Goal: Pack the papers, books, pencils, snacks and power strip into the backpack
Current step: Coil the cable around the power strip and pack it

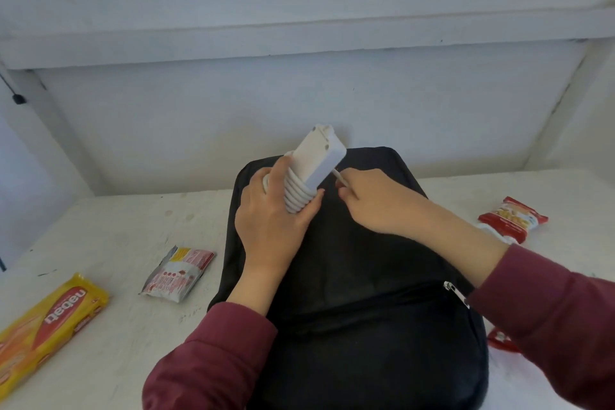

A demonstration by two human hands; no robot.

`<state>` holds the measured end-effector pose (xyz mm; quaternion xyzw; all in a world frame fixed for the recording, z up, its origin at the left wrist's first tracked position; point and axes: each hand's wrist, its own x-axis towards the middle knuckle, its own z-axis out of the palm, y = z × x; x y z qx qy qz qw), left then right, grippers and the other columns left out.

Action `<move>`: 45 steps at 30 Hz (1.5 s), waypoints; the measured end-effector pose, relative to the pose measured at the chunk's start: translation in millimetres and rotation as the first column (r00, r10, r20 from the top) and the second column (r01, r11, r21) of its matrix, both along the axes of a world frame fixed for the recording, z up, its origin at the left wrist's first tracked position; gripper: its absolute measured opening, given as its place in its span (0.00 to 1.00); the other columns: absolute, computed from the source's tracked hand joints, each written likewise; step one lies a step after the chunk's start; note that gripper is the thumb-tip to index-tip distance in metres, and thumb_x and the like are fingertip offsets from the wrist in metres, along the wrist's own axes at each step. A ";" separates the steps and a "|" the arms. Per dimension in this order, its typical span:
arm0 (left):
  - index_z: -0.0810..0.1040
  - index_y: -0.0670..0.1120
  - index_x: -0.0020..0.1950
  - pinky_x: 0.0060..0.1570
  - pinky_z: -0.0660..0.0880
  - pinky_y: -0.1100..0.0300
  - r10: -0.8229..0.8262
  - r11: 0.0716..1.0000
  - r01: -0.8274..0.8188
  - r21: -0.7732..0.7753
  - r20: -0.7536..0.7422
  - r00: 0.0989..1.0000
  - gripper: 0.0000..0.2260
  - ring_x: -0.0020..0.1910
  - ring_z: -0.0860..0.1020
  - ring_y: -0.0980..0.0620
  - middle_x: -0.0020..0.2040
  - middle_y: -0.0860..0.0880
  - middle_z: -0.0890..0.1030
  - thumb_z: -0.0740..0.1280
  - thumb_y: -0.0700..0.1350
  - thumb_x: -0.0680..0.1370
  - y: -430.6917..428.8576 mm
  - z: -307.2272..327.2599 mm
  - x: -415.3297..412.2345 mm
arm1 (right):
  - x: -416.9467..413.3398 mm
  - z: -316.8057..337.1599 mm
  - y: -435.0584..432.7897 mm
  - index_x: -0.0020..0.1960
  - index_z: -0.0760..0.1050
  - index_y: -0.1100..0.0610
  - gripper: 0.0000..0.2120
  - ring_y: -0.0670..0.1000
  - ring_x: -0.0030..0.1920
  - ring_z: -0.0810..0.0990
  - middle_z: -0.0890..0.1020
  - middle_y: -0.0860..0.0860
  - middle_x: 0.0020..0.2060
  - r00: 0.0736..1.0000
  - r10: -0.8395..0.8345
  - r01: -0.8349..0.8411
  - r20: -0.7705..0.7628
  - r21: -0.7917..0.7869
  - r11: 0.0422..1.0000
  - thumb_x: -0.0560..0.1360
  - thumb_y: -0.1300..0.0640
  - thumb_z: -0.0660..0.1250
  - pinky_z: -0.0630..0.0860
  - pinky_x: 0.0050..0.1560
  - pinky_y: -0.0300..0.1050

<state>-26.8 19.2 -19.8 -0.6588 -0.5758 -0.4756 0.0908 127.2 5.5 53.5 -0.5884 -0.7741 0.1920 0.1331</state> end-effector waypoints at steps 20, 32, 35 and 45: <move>0.65 0.53 0.63 0.44 0.75 0.47 0.073 0.996 -0.074 -0.041 -0.030 0.997 0.26 0.48 0.76 0.42 0.53 0.42 0.76 0.66 0.62 0.70 12.3 -0.1 12.8 | 7.3 33.8 -73.9 0.44 0.57 0.54 0.09 0.45 0.28 0.62 0.65 0.47 0.30 0.805 0.082 -0.285 0.588 0.262 0.922 0.81 0.53 0.54 0.56 0.27 0.41; 0.70 0.52 0.60 0.49 0.73 0.42 0.035 0.999 -0.037 -0.018 -0.075 0.997 0.31 0.42 0.77 0.44 0.48 0.45 0.78 0.63 0.71 0.65 8.9 1.7 14.7 | 11.3 18.9 -70.2 0.57 0.68 0.55 0.11 0.44 0.27 0.63 0.64 0.46 0.30 0.794 0.265 -0.464 0.547 0.265 0.846 0.82 0.52 0.51 0.55 0.27 0.38; 0.69 0.52 0.61 0.44 0.72 0.49 -0.002 1.000 0.002 0.002 -0.082 0.997 0.29 0.41 0.77 0.43 0.48 0.44 0.78 0.60 0.67 0.66 9.2 2.9 12.0 | 13.4 28.9 -66.0 0.56 0.69 0.53 0.13 0.45 0.28 0.63 0.64 0.45 0.30 0.803 0.287 -0.486 0.522 0.295 0.823 0.82 0.50 0.50 0.55 0.28 0.38; 0.75 0.52 0.61 0.41 0.74 0.55 -0.134 0.989 0.142 0.040 -0.163 0.978 0.27 0.45 0.77 0.47 0.50 0.46 0.78 0.67 0.61 0.64 10.6 -1.2 3.5 | 27.4 57.0 -29.6 0.49 0.75 0.47 0.09 0.48 0.40 0.74 0.77 0.43 0.36 0.905 0.262 -0.402 0.336 0.468 0.787 0.79 0.51 0.56 0.66 0.36 0.41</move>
